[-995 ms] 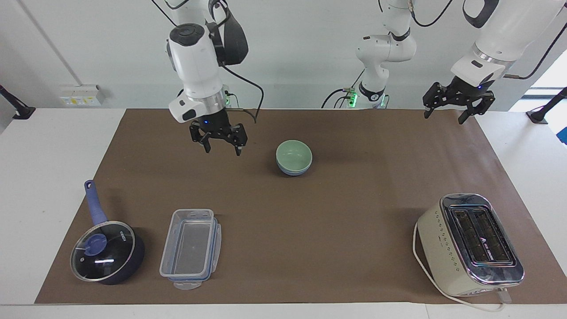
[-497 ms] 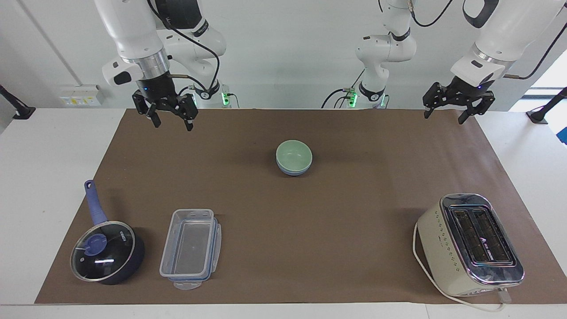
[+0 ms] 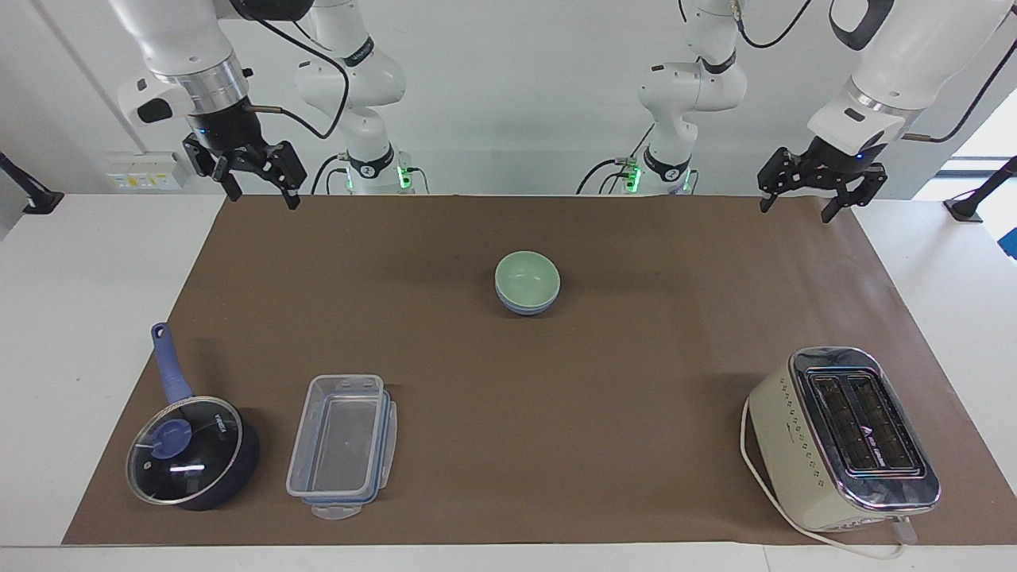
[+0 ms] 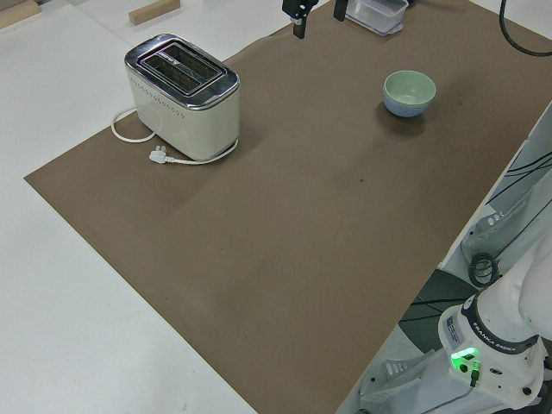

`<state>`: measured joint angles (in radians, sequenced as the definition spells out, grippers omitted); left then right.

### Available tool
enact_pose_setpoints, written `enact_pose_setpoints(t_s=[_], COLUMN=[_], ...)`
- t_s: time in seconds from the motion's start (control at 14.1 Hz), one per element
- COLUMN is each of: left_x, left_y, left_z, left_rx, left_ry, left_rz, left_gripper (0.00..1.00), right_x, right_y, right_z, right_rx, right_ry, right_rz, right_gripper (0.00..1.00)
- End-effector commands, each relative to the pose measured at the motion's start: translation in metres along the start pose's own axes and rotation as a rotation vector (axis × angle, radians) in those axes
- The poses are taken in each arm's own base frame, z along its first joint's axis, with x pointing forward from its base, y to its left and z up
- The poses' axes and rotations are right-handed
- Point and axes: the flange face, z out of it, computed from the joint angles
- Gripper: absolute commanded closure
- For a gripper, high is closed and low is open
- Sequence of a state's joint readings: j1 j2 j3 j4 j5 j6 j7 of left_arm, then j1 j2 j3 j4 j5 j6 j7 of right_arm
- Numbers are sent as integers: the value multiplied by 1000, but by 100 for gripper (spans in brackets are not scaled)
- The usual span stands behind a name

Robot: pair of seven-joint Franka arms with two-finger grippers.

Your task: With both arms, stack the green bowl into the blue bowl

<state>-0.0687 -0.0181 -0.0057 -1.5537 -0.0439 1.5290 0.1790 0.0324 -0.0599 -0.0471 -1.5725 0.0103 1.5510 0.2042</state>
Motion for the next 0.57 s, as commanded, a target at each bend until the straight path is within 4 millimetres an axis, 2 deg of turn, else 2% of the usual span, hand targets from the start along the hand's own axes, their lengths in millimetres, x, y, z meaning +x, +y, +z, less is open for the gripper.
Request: enact_pose_setpoints(t_s=[0.0, 0.21, 0.5], left_x=[-4, -4, -4], left_y=[-1, 0, 1], left_z=[-5, -5, -5], left_rx=[20, 20, 20], left_ry=[0, 0, 0], left_rz=[5, 7, 5], left_gripper=[0, 0, 0], right_x=[-8, -9, -7], right_y=[9, 27, 25], right_z=[4, 8, 6], right_rx=[-2, -8, -11], right_ry=[-4, -14, -15], right_rz=[-71, -108, -114], right_gripper=[0, 0, 0])
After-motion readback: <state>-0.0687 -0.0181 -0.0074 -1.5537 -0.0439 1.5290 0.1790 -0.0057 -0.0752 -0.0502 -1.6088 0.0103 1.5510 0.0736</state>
